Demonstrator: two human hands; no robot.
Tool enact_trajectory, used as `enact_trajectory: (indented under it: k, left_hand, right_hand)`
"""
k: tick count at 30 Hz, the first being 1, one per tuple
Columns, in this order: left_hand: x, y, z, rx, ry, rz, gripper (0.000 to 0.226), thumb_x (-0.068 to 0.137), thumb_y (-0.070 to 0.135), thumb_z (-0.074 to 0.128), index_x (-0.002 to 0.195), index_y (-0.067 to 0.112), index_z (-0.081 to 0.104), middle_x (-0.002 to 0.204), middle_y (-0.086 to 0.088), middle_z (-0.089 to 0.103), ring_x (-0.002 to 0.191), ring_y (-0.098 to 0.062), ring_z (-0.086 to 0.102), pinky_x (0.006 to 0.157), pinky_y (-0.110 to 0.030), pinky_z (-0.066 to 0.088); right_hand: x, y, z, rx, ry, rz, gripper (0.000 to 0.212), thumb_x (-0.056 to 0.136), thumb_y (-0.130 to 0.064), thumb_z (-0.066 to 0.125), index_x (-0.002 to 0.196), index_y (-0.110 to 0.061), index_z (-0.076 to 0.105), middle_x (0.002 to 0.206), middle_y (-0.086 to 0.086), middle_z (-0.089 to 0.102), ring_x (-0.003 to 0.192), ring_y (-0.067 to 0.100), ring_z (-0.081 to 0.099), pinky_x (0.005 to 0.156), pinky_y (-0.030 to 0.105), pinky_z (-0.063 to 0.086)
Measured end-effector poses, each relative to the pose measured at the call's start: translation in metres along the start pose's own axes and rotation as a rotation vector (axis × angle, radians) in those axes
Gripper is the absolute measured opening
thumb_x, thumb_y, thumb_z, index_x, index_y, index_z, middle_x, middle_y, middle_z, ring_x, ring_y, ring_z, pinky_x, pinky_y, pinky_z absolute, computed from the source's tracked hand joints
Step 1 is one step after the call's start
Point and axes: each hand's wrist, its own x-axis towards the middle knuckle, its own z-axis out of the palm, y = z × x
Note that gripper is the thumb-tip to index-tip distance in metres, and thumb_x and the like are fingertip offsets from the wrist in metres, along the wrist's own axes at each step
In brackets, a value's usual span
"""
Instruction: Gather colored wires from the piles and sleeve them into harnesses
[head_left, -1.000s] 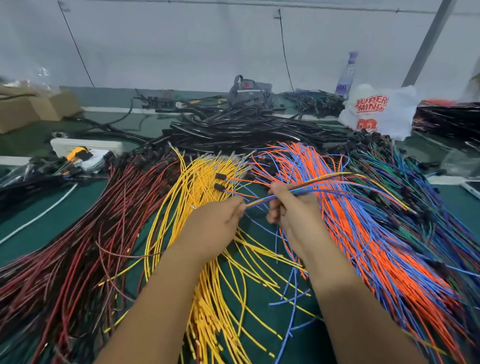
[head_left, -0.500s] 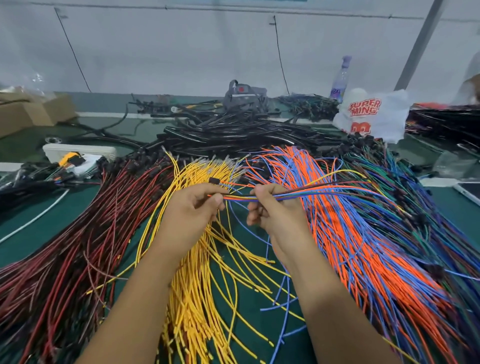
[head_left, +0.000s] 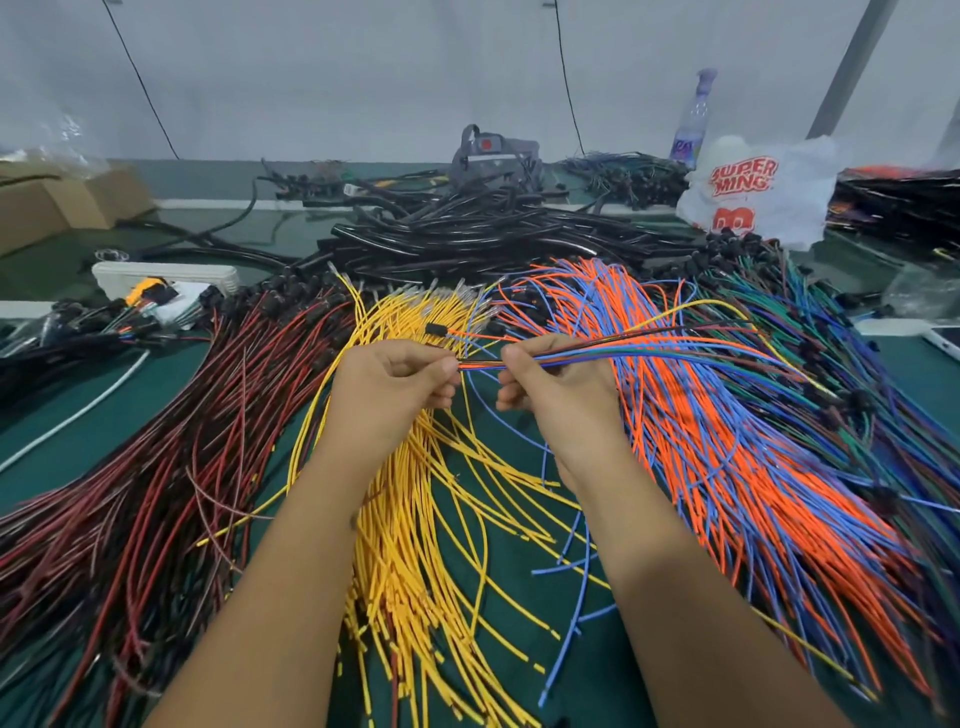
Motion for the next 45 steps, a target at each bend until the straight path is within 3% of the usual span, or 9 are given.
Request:
enact_trajectory:
  k: [4,8,15,20,26,30,33,37,45]
  left_hand:
    - [0.003,0.0,-0.006,-0.104,0.007,-0.139,0.009,0.085,0.006,0.069,0.093,0.006,0.071,0.074,-0.008,0.074,0.067,-0.015,0.071,0.061,-0.018,0.054]
    - [0.009,0.001,-0.015,-0.485,0.233,-0.329,0.043,0.1,0.042,0.042,0.109,0.005,0.063,0.094,-0.015,0.073,0.086,-0.023,0.071,0.078,-0.031,0.057]
    - [0.005,0.016,0.005,-0.71,0.032,-0.291,0.061,0.099,0.056,0.013,0.136,0.023,0.048,0.131,-0.011,0.059,0.122,-0.02,0.055,0.106,-0.042,0.038]
    - [0.001,0.019,0.013,-0.658,0.03,-0.266,0.061,0.1,0.054,0.014,0.138,0.02,0.047,0.129,-0.01,0.061,0.122,-0.019,0.055,0.092,-0.035,0.046]
    - [0.003,0.012,0.019,-0.6,0.021,-0.23,0.049,0.099,0.052,0.022,0.135,0.028,0.048,0.127,-0.007,0.061,0.118,-0.019,0.057,0.098,-0.041,0.045]
    - [0.002,0.008,0.016,-0.443,-0.014,-0.166,0.032,0.088,0.035,0.057,0.116,0.02,0.06,0.105,-0.003,0.069,0.089,-0.012,0.066,0.075,-0.028,0.054]
    - [0.001,0.005,0.012,-0.325,-0.085,-0.097,0.036,0.068,0.028,0.071,0.103,0.019,0.065,0.097,0.002,0.068,0.092,-0.011,0.063,0.081,-0.031,0.049]
    - [0.001,0.002,0.012,-0.263,-0.048,-0.054,0.022,0.06,0.025,0.076,0.081,0.02,0.07,0.077,0.007,0.068,0.071,-0.008,0.059,0.07,-0.023,0.047]
    - [-0.001,-0.002,0.01,-0.311,0.071,-0.043,0.01,0.065,0.027,0.075,0.073,0.024,0.078,0.072,0.0,0.072,0.07,-0.009,0.067,0.069,-0.018,0.054]
  right_hand:
    - [0.0,-0.002,0.003,-0.014,0.019,-0.032,0.012,0.091,-0.007,0.064,0.08,-0.012,0.063,0.056,-0.004,0.063,0.051,0.011,0.062,0.055,0.02,0.052]
    - [-0.001,-0.007,-0.001,0.077,0.012,-0.052,0.016,0.091,-0.005,0.064,0.076,-0.012,0.063,0.058,0.0,0.064,0.051,0.015,0.06,0.056,0.023,0.053]
    - [-0.012,-0.008,0.01,0.148,-0.191,0.004,0.012,0.089,-0.002,0.064,0.079,-0.007,0.065,0.059,0.004,0.063,0.05,0.016,0.059,0.053,0.026,0.053]
    - [-0.016,-0.007,0.015,0.199,-0.256,0.063,0.005,0.09,-0.004,0.063,0.09,-0.002,0.067,0.063,0.006,0.065,0.056,0.018,0.062,0.058,0.027,0.055]
    - [-0.014,-0.001,0.018,0.168,-0.197,0.055,0.005,0.09,-0.005,0.064,0.086,-0.004,0.067,0.066,0.012,0.068,0.056,0.02,0.065,0.058,0.029,0.057]
    - [-0.009,-0.002,0.013,0.181,-0.14,0.025,0.009,0.092,-0.005,0.062,0.085,-0.007,0.068,0.065,0.01,0.067,0.056,0.02,0.066,0.058,0.028,0.056]
    - [-0.006,-0.003,0.01,0.189,-0.088,0.016,0.009,0.092,-0.005,0.061,0.086,-0.005,0.068,0.063,0.01,0.067,0.055,0.02,0.065,0.058,0.028,0.056]
    - [-0.005,-0.003,0.009,0.198,-0.059,0.038,0.009,0.092,-0.007,0.062,0.094,0.001,0.066,0.063,0.009,0.067,0.056,0.019,0.066,0.058,0.028,0.056]
    - [-0.008,-0.006,0.008,0.245,-0.068,0.04,0.01,0.092,-0.007,0.063,0.092,0.002,0.065,0.065,0.011,0.067,0.057,0.02,0.065,0.058,0.028,0.056]
